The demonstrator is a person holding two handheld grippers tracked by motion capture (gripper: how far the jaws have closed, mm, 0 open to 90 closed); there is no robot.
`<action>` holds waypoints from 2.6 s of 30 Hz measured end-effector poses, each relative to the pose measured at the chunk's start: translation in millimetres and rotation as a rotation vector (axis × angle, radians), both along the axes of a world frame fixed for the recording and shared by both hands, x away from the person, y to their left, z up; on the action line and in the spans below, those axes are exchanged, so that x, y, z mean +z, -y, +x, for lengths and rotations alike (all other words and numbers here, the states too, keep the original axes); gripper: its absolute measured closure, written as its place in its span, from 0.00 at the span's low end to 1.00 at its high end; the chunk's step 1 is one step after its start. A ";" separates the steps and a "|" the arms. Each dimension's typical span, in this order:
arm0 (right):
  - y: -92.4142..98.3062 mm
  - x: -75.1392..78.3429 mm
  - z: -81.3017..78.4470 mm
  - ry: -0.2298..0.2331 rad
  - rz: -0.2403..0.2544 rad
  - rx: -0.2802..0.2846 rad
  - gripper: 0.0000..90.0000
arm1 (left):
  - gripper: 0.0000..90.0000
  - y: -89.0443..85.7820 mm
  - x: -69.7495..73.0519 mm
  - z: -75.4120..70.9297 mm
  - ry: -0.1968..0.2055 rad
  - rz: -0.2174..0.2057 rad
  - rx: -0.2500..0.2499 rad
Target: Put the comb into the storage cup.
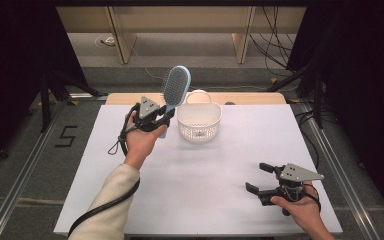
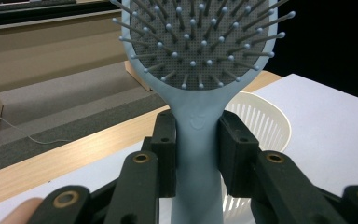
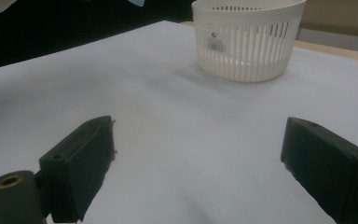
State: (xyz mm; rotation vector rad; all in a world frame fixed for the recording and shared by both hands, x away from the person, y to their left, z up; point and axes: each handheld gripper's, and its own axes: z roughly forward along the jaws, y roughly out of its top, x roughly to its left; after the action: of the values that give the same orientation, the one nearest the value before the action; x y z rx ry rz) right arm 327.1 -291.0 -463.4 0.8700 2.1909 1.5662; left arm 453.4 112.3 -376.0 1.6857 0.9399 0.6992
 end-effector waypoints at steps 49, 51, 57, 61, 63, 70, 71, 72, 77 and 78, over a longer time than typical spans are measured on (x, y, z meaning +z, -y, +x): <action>0.1 0.1 -0.1 -0.002 0.001 0.001 0.12 | 0.77 11.7 2.0 11.3 -0.008 -0.007 -0.007; 0.1 0.0 -0.1 -0.002 0.001 0.001 0.12 | 0.77 12.1 2.3 11.8 -0.007 -0.005 -0.011; 0.1 0.2 -0.3 -0.003 0.002 0.001 0.12 | 0.77 14.3 3.6 13.0 -0.008 -0.010 -0.011; 0.0 0.2 -0.4 -0.002 0.002 0.002 0.12 | 0.77 16.1 4.9 13.8 -0.006 -0.008 -0.016; 0.0 0.1 -0.3 -0.002 0.002 0.002 0.12 | 0.77 16.7 4.9 14.4 -0.006 -0.009 -0.016; 0.0 0.1 -0.3 -0.003 0.002 0.003 0.12 | 0.77 16.2 3.6 16.2 -0.011 -0.006 -0.012; -0.1 0.0 -0.2 -0.003 0.002 0.003 0.12 | 0.77 16.3 3.5 16.2 -0.012 -0.007 -0.012; -0.1 0.1 -0.3 -0.004 0.002 0.003 0.12 | 0.77 16.3 3.5 16.3 -0.013 -0.007 -0.012; 0.0 0.1 -0.3 -0.003 0.002 0.003 0.12 | 0.77 16.7 3.8 16.9 -0.011 -0.007 -0.011; -0.1 0.1 -0.4 -0.004 0.003 0.003 0.12 | 0.77 16.9 4.0 17.0 -0.011 -0.007 -0.011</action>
State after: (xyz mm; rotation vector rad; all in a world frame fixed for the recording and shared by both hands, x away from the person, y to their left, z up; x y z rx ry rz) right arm 326.7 -290.9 -463.2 0.8713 2.1947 1.5705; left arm 470.5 95.4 -372.1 1.6889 0.9392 0.6784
